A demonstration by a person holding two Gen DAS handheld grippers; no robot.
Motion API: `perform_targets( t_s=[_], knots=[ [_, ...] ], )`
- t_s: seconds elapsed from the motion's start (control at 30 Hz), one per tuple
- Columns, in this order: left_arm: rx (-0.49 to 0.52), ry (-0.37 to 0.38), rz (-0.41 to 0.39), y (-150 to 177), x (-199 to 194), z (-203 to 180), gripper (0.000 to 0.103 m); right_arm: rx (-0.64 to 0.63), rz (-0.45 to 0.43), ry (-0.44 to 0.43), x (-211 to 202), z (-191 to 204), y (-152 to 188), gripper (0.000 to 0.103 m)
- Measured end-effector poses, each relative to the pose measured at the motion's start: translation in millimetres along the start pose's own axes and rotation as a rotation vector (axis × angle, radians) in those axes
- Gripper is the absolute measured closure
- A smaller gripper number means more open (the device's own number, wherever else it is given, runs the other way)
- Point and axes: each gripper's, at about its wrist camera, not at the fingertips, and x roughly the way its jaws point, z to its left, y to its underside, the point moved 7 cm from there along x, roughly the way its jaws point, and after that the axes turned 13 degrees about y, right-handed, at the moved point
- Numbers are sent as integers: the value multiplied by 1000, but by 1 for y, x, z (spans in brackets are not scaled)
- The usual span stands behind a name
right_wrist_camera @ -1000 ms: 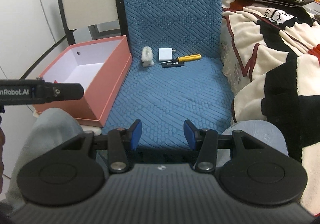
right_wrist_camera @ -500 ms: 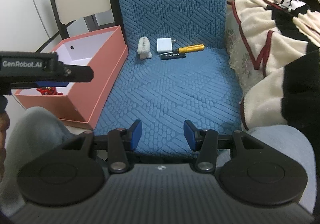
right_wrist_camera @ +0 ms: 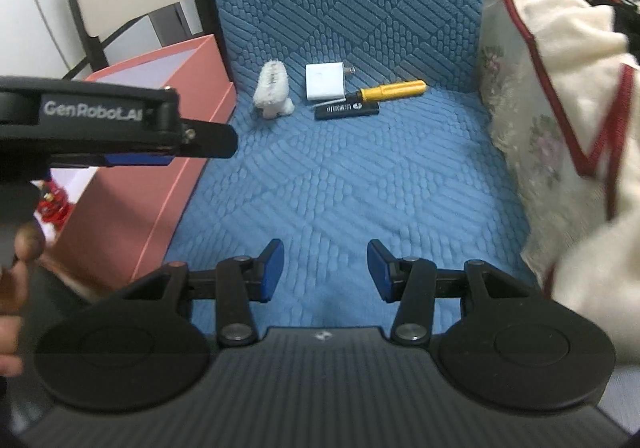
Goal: Organize rigid objects
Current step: 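Withdraw both open tools from the box back toward the chair seat, then grasp the white fuzzy brush with the left tool while the right tool grasps the black USB stick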
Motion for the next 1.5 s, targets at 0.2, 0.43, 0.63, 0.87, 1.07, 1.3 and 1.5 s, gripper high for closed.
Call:
perform_targets(
  t_s=[0.2, 0.43, 0.63, 0.87, 1.07, 1.3, 1.5],
  knots=[
    [-30, 10, -42, -36, 41, 24, 34, -2, -3, 0, 45, -1, -32, 54],
    [-12, -9, -88, -69, 77, 47, 34, -17, -9, -10, 88, -7, -59, 54],
    [-33, 12, -93, -86, 100, 67, 34, -13, -17, 3, 114, -14, -79, 54],
    [-5, -48, -57, -94, 126, 78, 34, -61, -15, 11, 142, -14, -99, 41],
    [-8, -81, -22, -93, 141, 88, 34, -71, -1, 11, 161, -23, -110, 25],
    [-21, -119, -13, -92, 149, 96, 35, -87, -19, 23, 179, -13, -115, 25],
    [-43, -128, 2, -89, 156, 102, 37, -77, -21, 49, 196, -13, -119, 25]
  ],
)
